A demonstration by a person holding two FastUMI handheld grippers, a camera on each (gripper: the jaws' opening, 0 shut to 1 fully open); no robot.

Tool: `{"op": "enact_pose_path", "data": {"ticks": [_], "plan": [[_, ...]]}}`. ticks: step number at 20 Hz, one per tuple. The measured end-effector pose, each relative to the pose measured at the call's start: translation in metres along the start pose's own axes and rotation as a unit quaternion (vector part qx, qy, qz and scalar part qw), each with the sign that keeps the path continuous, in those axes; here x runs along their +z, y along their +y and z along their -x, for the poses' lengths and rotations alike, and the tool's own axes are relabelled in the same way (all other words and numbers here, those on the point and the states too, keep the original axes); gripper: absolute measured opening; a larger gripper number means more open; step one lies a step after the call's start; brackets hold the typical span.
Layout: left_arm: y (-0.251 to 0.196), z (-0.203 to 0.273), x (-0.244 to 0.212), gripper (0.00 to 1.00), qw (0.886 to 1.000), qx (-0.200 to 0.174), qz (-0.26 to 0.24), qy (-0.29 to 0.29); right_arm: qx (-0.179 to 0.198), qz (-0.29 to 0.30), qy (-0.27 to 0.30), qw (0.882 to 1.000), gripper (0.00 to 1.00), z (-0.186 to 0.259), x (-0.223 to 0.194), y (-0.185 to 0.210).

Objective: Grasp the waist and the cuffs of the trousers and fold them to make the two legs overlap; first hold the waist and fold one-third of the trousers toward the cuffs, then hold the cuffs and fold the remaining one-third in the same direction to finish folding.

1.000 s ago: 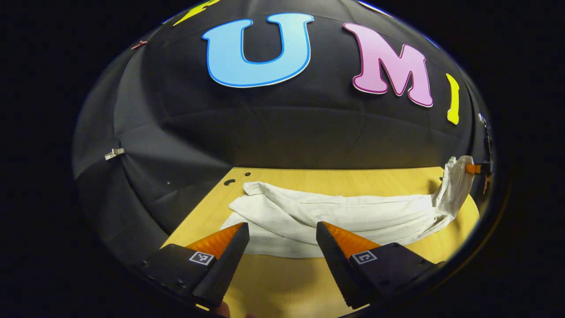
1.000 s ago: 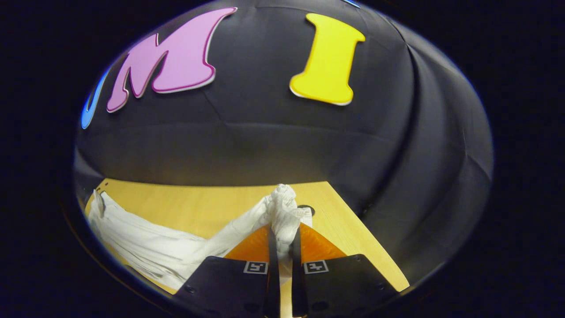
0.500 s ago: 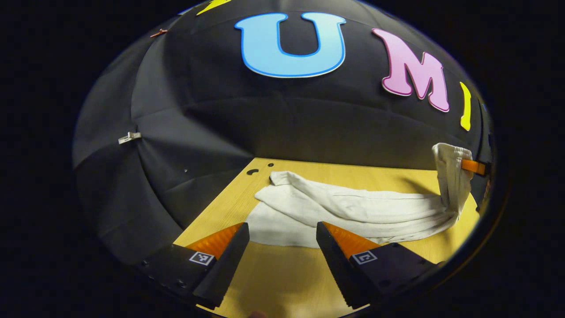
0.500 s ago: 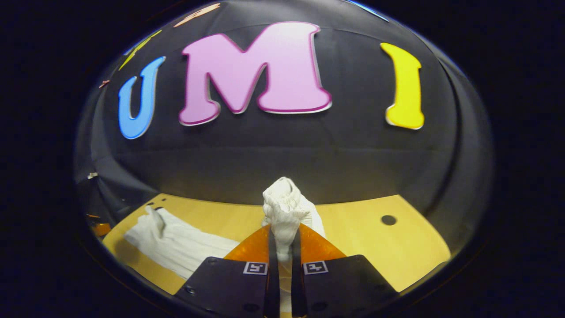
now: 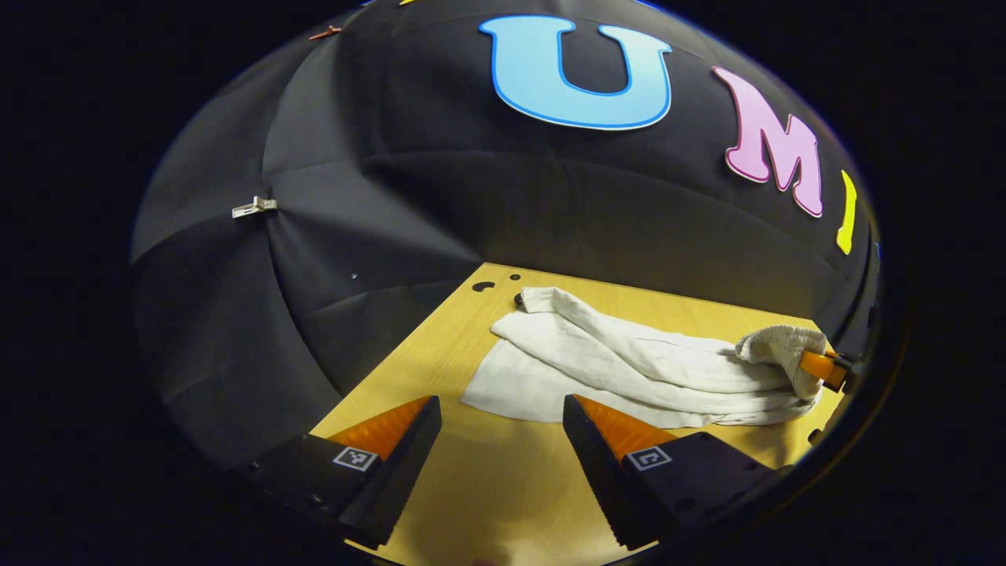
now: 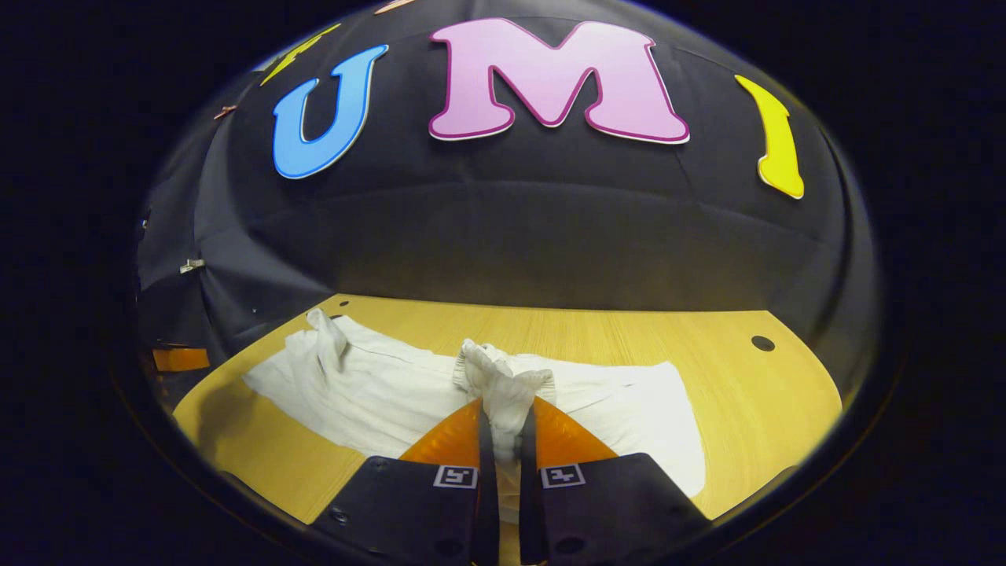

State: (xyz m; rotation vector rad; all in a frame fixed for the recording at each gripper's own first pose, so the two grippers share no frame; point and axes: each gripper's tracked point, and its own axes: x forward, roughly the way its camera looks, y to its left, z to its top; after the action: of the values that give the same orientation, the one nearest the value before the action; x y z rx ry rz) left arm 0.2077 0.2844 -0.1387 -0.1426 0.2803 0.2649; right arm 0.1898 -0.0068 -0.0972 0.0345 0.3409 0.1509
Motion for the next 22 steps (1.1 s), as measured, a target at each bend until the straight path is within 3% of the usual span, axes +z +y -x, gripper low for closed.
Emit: {"op": "enact_pose_path", "data": {"ticks": [2, 6, 7, 8, 11, 13, 14, 15, 18, 22], "plan": [[0.005, -0.010, 0.000, 0.98, 1.000, 0.004, 0.012, 0.004, 0.003, 0.000, 0.007, 1.000, 0.14, -0.004, -0.012, 0.012], [0.003, -0.042, 0.002, 0.98, 0.999, 0.007, 0.027, 0.015, 0.020, 0.009, 0.025, 0.999, 0.25, 0.001, -0.039, 0.036], [0.004, -0.055, 0.006, 0.98, 0.999, 0.009, 0.030, 0.021, 0.027, 0.014, 0.033, 0.999, 0.31, 0.005, -0.046, 0.041], [0.006, -0.064, 0.008, 0.98, 0.999, 0.012, 0.035, 0.026, 0.024, 0.021, 0.034, 0.999, 0.47, 0.009, -0.049, 0.041], [0.006, -0.093, 0.011, 0.98, 0.997, 0.009, 0.068, 0.045, 0.034, 0.041, 0.037, 0.998, 0.57, 0.024, -0.057, 0.052], [0.006, -0.112, 0.017, 0.98, 0.995, 0.005, 0.081, 0.051, 0.042, 0.046, 0.041, 0.997, 0.72, 0.041, -0.059, 0.055], [0.004, -0.120, 0.021, 0.98, 0.995, 0.003, 0.083, 0.055, 0.042, 0.052, 0.042, 0.997, 0.96, 0.048, -0.058, 0.053], [0.002, -0.129, 0.025, 0.98, 0.994, 0.003, 0.088, 0.060, 0.043, 0.060, 0.044, 0.996, 1.00, 0.057, -0.056, 0.048], [-0.011, -0.156, 0.038, 0.98, 0.993, -0.009, 0.100, 0.062, 0.027, 0.091, 0.056, 0.994, 0.98, 0.090, -0.045, 0.012], [-0.020, -0.185, 0.029, 0.97, 0.992, 0.006, 0.085, 0.089, -0.012, 0.099, 0.081, 0.992, 0.98, 0.156, -0.029, -0.045]]}}
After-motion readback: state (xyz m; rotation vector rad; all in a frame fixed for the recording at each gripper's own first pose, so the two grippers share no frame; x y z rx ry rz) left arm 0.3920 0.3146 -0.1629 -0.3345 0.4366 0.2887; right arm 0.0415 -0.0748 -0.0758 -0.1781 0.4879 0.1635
